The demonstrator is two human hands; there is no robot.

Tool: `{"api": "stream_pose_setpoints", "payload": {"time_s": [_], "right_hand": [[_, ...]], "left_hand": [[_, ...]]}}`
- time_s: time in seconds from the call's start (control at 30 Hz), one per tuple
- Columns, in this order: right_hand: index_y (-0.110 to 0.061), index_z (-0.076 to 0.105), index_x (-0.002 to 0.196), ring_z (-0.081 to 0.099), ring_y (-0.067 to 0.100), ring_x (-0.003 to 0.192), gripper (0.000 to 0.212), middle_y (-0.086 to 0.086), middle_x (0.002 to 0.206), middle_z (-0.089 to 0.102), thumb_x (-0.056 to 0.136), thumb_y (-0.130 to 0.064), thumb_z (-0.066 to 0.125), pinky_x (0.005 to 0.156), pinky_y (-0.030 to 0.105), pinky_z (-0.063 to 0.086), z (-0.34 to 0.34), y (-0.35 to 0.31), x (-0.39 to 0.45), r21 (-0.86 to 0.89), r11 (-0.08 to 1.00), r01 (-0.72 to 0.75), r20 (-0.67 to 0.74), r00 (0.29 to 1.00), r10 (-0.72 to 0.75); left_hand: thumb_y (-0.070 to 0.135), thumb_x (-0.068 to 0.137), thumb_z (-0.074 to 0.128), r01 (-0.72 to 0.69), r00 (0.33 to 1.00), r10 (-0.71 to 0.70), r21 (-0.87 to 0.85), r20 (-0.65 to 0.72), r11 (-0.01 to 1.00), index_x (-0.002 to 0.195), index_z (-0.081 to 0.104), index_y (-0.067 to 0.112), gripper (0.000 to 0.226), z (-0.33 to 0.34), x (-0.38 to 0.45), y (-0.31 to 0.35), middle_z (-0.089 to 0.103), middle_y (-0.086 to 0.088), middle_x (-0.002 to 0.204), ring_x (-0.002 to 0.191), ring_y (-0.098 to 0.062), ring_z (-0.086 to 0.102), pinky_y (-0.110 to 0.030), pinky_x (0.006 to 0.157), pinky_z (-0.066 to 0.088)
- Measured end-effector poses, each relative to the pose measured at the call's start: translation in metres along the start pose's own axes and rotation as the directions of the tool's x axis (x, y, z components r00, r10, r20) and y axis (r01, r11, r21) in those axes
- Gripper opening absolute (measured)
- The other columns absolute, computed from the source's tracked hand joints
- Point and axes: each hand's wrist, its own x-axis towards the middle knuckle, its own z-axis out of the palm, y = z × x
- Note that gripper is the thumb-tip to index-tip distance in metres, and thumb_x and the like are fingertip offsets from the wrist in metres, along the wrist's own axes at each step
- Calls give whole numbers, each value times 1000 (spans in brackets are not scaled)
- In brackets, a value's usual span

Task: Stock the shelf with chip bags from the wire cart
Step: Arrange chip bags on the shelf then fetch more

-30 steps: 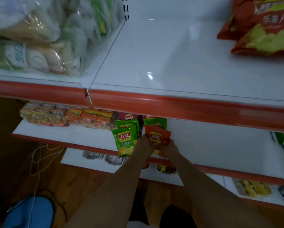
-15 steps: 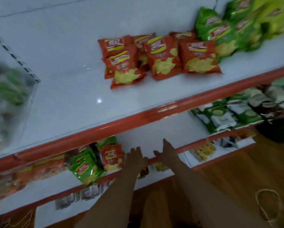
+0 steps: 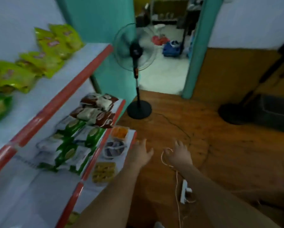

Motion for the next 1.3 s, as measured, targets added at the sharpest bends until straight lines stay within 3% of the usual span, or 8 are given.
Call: {"api": "stream_pose_setpoints", "payload": {"time_s": [0.13, 0.23, 0.43, 0.63, 0.83, 0.93, 1.07, 1.3], "right_hand": [[-20, 21, 153, 30, 31, 141, 73, 6, 157, 27, 94, -59, 40, 110, 47, 34, -53, 95, 18, 121, 963, -242, -114, 960, 256], [-21, 22, 152, 32, 32, 140, 73, 6, 156, 30, 93, -62, 38, 108, 48, 37, -80, 160, 19, 207, 890, -406, -166, 882, 441], [-21, 21, 153, 31, 34, 141, 78, 8, 157, 29, 91, -67, 36, 111, 51, 34, -124, 254, 19, 401, 573, -714, -176, 554, 814], [-19, 23, 153, 34, 33, 139, 77, 8, 155, 32, 92, -63, 38, 108, 47, 37, -161, 307, -4, 569, 315, -760, -192, 249, 949], [-20, 23, 151, 47, 31, 129, 75, 8, 149, 37, 88, -52, 49, 98, 45, 50, -161, 376, -43, 722, 91, -686, -69, 60, 996], [-17, 29, 147, 55, 33, 117, 71, 12, 138, 47, 87, -45, 52, 91, 43, 52, -149, 427, -56, 747, 20, -665, 14, 46, 999], [-16, 34, 143, 58, 32, 113, 63, 13, 132, 53, 87, -40, 52, 89, 42, 53, -137, 520, -55, 762, -30, -647, 97, 68, 993], [-13, 41, 141, 54, 34, 119, 53, 14, 135, 55, 91, -27, 55, 83, 31, 43, -82, 732, -18, 826, -98, -555, 163, 70, 984]], "left_hand": [[56, 93, 45, -265, 957, 248, 100, 150, 959, 151, 28, 29, 66, 36, 54, 118, 34, -6, 155, 138, -29, 38, -46, 107, 43], [54, 95, 43, -478, 860, 416, 178, 296, 860, 151, 27, 25, 66, 68, 81, 192, 33, -6, 154, 139, -30, 34, -47, 107, 41], [57, 95, 42, -756, 625, 612, 180, 485, 629, 153, 25, 22, 70, 123, 121, 320, 31, -6, 155, 141, -31, 30, -45, 113, 35], [56, 94, 43, -895, 398, 696, 86, 597, 438, 153, 24, 21, 71, 165, 126, 431, 31, -7, 155, 141, -32, 30, -48, 112, 35], [52, 93, 51, -941, 196, 657, -49, 728, 336, 154, 22, 22, 74, 226, 99, 509, 29, -7, 156, 141, -31, 32, -45, 111, 38], [48, 93, 52, -961, 101, 626, -88, 773, 263, 154, 22, 19, 74, 265, 90, 547, 32, -9, 153, 138, -32, 35, -43, 109, 39], [44, 94, 53, -956, 65, 547, -105, 834, 274, 154, 21, 18, 73, 333, 85, 598, 36, -9, 151, 138, -29, 38, -39, 109, 38], [34, 95, 56, -905, 103, 463, -111, 880, 412, 144, 38, 18, 55, 524, 94, 705, 59, -6, 129, 115, -23, 58, -25, 83, 43]]}}
